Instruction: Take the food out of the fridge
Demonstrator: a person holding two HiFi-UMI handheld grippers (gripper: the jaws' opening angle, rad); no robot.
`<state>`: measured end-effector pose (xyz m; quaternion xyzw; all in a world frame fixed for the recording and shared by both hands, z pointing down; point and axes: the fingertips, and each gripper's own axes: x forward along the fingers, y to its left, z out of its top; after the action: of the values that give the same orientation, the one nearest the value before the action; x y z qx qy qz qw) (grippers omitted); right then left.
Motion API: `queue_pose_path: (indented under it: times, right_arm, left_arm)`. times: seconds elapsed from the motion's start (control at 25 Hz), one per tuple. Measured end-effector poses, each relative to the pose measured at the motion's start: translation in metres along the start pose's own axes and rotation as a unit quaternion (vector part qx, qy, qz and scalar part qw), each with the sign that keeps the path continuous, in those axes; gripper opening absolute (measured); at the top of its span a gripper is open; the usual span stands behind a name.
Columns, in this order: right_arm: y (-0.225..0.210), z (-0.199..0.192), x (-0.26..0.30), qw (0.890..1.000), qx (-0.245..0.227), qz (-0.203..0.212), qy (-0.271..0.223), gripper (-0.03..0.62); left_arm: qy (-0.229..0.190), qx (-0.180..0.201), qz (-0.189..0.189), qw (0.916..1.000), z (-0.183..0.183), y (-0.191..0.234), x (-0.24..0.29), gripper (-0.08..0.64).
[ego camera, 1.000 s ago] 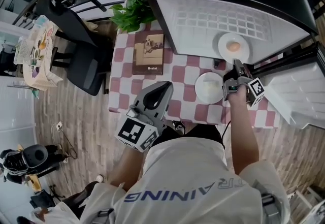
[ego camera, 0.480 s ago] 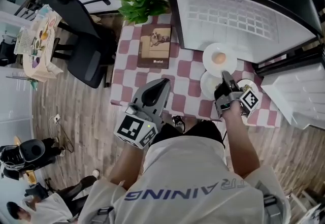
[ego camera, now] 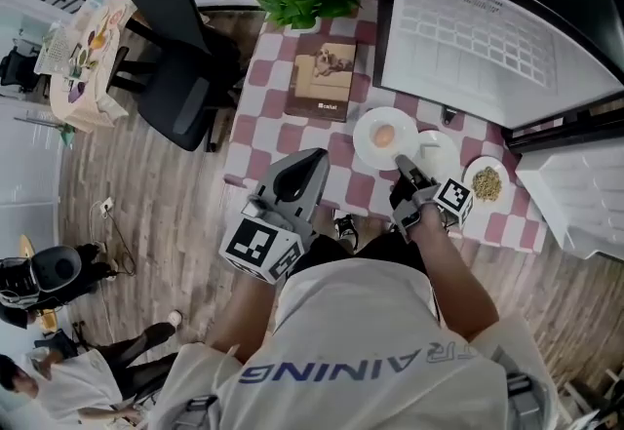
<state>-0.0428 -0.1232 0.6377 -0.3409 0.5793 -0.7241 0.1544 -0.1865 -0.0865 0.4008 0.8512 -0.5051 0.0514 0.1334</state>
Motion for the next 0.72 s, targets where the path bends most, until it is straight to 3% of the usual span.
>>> queue_pose_path:
  times: [0.32,0.72]
  right_arm:
    - [-0.029,-0.037,0.021,0.996,-0.036,-0.056,0.057,0.034]
    - [-0.041,-0.04,0.025,0.992,-0.062,-0.091,0.061,0.037]
  left_arm:
    - [-0.001,-0.009,0.019,0.9998,-0.006,0.018,-0.022,0.008]
    - [-0.006,-0.024,0.013,0.9996,-0.013,0.026,-0.028,0.008]
